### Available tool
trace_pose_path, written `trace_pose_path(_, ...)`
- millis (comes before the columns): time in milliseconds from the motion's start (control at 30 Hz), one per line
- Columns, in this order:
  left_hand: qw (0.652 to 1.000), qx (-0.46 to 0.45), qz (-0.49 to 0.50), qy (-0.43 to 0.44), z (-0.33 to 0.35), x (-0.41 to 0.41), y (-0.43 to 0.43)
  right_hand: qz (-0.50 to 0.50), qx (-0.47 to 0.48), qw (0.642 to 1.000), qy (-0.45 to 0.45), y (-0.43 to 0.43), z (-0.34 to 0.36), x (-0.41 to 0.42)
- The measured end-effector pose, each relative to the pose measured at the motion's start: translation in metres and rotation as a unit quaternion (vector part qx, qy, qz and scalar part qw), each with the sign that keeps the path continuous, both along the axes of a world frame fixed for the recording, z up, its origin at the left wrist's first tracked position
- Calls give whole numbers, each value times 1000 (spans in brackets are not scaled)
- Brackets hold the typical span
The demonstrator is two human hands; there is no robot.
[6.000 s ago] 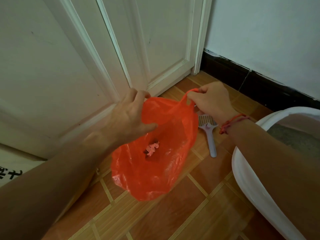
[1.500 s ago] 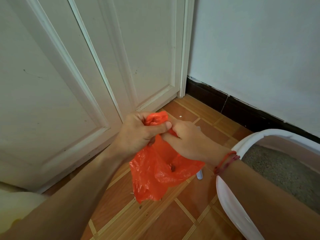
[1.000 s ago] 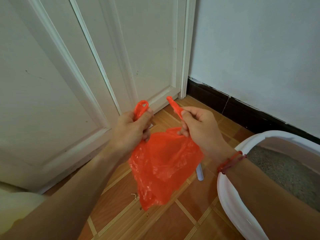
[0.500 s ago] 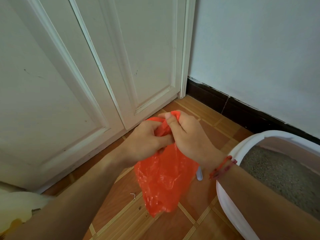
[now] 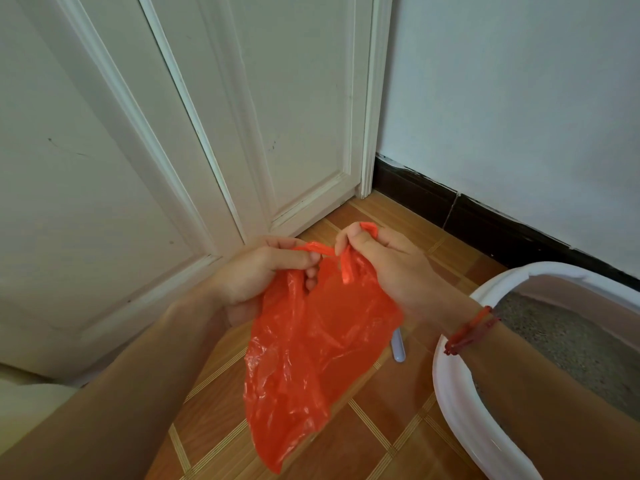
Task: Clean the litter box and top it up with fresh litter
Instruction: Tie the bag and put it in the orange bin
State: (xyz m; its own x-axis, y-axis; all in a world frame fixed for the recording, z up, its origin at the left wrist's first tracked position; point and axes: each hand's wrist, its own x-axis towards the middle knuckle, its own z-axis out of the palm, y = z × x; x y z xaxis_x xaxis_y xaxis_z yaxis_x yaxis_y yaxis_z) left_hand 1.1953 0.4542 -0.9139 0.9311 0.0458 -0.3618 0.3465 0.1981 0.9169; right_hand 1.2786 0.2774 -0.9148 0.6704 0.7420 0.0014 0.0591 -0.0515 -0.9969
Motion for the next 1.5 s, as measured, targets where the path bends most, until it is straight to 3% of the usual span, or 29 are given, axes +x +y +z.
trace_pose_path(133, 998, -63, 6, 15, 3, 0, 3, -5, -65, 956, -288, -4, -15, 10)
trace_pose_path(200, 997, -76, 6, 14, 2, 1, 3, -26, -62, 928, -368, -4, -23, 12)
trace_pose_path(400, 996, -60, 58, 10, 1, 2, -1, -76, -52, 881, -465, -1, -32, 16)
trace_pose_path(500, 996, -17, 89, 1, 0, 5, -4, -85, -35, 875, -475, 1, -31, 15)
trace_pose_path(667, 990, 80, 108, -51, 3, 6, -3, -83, 2, 904, -419, -1, -29, 15)
trace_pose_path(767, 982, 147, 102, -57, 7, 7, -4, -84, 21, 946, -312, -4, -27, 14)
trace_pose_path(867, 945, 293, 122, -80, 6, 8, 1, -112, 44, 971, -207, -8, -25, 14)
trace_pose_path(1000, 898, 396, 162, -103, 3, 8, 7, -165, 53, 971, -167, -12, -25, 17)
trace_pose_path(1167, 881, 394, 242, -97, -13, 5, 20, -227, 29, 967, -116, -13, -36, 22)
trace_pose_path(1500, 880, 376, 291, -2, -40, -13, 55, -290, 17, 955, 63, -34, -57, 28)
